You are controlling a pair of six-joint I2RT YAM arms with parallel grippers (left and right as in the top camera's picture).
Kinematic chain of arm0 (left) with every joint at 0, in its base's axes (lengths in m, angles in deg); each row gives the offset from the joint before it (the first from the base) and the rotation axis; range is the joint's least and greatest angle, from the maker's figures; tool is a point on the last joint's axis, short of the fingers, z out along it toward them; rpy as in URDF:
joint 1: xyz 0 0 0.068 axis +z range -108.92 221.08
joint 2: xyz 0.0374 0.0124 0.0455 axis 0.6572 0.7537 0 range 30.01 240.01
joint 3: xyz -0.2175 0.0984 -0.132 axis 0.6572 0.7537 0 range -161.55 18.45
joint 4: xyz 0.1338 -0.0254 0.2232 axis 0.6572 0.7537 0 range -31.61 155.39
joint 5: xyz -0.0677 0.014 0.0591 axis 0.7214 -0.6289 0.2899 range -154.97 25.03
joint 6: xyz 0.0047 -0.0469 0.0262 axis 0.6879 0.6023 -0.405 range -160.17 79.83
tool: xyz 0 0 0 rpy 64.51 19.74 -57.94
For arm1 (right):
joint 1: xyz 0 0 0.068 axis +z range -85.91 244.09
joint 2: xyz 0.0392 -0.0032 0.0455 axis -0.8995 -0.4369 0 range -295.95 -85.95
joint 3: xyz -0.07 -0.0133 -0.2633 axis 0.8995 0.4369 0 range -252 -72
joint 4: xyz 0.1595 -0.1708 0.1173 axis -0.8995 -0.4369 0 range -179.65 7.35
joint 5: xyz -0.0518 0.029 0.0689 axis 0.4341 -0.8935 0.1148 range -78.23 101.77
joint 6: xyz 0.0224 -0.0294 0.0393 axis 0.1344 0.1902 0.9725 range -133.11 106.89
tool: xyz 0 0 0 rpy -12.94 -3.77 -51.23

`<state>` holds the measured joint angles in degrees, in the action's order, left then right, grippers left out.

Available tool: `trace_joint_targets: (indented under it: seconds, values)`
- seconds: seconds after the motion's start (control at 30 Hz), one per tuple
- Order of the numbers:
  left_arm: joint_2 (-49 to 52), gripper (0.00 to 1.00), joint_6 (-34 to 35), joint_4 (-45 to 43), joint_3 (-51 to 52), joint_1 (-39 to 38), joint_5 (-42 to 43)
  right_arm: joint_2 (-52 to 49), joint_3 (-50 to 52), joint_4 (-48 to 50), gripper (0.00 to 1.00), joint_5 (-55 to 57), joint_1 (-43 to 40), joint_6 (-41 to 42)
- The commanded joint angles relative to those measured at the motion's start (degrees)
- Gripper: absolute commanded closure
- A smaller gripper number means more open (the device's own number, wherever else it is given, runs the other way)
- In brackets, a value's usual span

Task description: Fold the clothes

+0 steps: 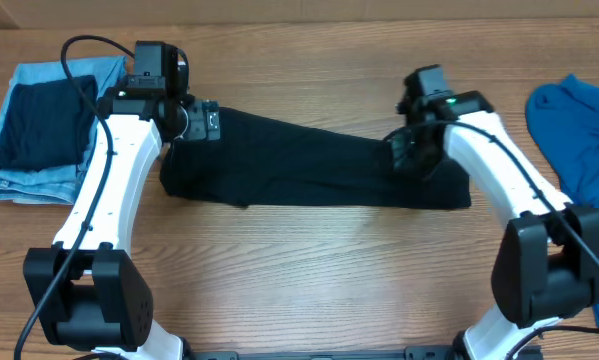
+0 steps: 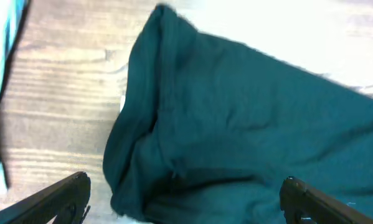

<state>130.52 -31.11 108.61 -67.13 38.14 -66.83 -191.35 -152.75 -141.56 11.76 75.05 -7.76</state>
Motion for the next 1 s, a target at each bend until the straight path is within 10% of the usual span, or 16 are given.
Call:
trace_joint_targets:
  seconds: [0.0,0.13,0.27,0.43,0.8,0.97]
  values:
    - [-0.87,0.0,0.37,-1.79,-0.92,0.31,1.73,0.39,0.02,-0.2,0.96,-1.36,-6.29,2.58]
    - [-0.9,0.0,-3.76,-1.95,-0.94,0.28,8.57,0.39,0.13,0.28,0.96,-5.81,-10.45,1.77]
    - [-0.87,0.27,-17.73,2.49,-0.85,-3.34,15.39,0.26,0.13,2.08,0.96,-5.66,-11.41,1.22]
    - [-0.74,0.96,-19.12,11.43,-0.63,-14.58,-2.71,-0.5,0.13,3.28,0.96,-5.64,-11.41,0.22]
    - [-0.74,0.96,-31.19,3.23,17.09,-22.38,-4.37,-0.5,0.13,3.85,0.96,-5.64,-11.41,0.22]
    - [-0.74,0.7,-31.85,-1.11,20.22,-22.38,-8.0,-0.5,0.13,4.0,0.96,-5.66,-11.41,0.24]
